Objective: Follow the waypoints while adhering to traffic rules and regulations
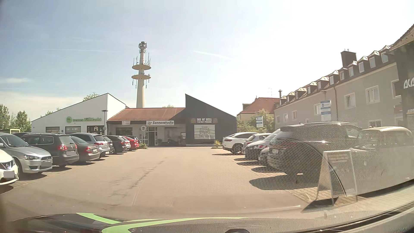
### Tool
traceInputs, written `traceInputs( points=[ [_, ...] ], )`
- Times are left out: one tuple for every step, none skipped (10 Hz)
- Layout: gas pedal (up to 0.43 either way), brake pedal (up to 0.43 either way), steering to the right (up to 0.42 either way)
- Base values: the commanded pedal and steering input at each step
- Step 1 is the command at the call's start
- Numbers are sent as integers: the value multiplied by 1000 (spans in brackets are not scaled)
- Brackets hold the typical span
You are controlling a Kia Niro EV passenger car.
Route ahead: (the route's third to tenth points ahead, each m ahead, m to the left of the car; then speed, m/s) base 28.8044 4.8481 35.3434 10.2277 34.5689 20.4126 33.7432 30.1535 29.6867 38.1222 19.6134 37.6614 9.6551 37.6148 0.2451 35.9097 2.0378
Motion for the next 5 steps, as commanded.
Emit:
traceInputs(
  points=[
    [110, 0, -669],
    [79, 0, -630],
    [79, 0, -585],
    [79, 0, -549],
    [79, 0, -513]
  ],
)
